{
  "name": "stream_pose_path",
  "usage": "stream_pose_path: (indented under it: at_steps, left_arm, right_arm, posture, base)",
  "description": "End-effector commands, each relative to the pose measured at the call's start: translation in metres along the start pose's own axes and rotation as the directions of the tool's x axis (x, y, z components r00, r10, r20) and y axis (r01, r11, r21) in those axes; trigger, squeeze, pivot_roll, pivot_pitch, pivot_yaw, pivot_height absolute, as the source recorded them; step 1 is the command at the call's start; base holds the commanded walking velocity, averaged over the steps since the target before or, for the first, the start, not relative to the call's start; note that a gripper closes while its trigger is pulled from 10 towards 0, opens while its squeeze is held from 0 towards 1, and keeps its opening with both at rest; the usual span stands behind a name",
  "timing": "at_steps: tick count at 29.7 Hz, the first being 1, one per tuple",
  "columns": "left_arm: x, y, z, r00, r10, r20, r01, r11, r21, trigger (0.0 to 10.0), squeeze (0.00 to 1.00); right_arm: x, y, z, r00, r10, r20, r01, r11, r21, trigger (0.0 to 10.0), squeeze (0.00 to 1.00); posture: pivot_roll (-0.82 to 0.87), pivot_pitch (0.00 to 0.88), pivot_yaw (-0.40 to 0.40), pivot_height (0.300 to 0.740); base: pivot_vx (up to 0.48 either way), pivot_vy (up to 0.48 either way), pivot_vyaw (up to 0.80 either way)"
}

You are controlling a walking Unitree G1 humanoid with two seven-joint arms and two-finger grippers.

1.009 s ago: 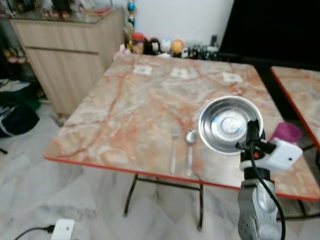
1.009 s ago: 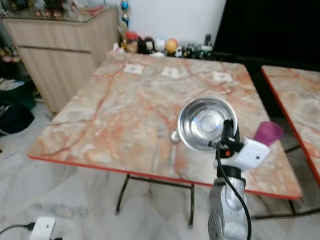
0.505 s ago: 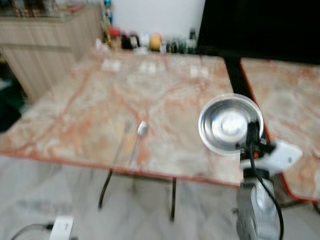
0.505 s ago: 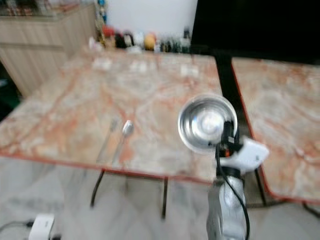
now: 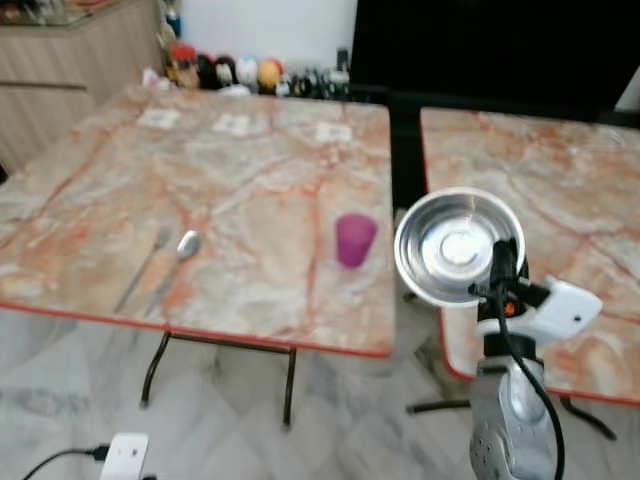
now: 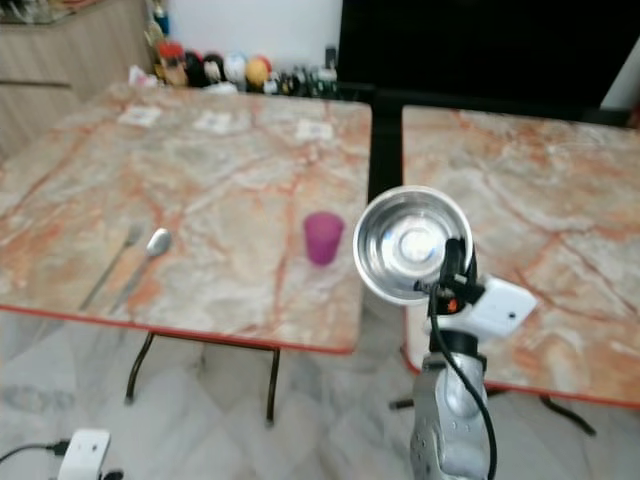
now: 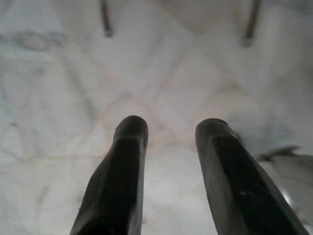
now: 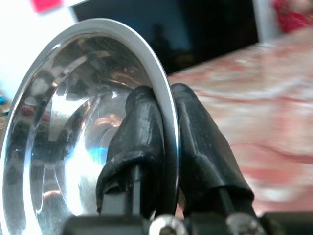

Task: Setting the table

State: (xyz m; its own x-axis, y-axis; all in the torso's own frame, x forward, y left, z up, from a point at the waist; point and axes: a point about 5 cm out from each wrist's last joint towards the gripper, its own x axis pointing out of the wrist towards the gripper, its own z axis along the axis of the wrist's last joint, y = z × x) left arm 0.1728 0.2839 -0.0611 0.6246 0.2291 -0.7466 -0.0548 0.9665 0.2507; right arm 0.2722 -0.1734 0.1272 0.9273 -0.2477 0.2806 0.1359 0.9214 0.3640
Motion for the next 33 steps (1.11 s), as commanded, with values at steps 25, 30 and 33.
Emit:
stream_pose_path:
  at_steps: [25,30,33]
  left_arm:
    - [-0.001,0.001,-0.005,1.0,-0.004,-0.022,0.003,1.0,-0.013,10.0,0.0]
    - [-0.001,0.001,-0.005,1.0,-0.008,-0.018,0.008,1.0,-0.014,10.0,0.0]
    - [-0.001,0.001,-0.005,1.0,-0.007,-0.018,0.007,1.0,-0.014,10.0,0.0]
  right_arm:
    - [0.008,-0.014,0.01,0.994,-0.105,0.042,0.103,0.994,0.037,10.0,0.0]
    - [0.011,-0.028,0.015,0.972,-0.23,0.044,0.22,0.962,0.161,10.0,0.0]
    - [0.013,-0.036,0.018,0.955,-0.293,0.051,0.276,0.937,0.214,10.0,0.0]
  posture:
    - [0.06,0.038,0.005,0.74]
    - [0.06,0.039,0.005,0.74]
    - [0.06,0.04,0.004,0.74]
  base:
    - [0.0,-0.441,0.0]
    - [0.0,0.0,0.0]
    - [0.0,0.0,0.0]
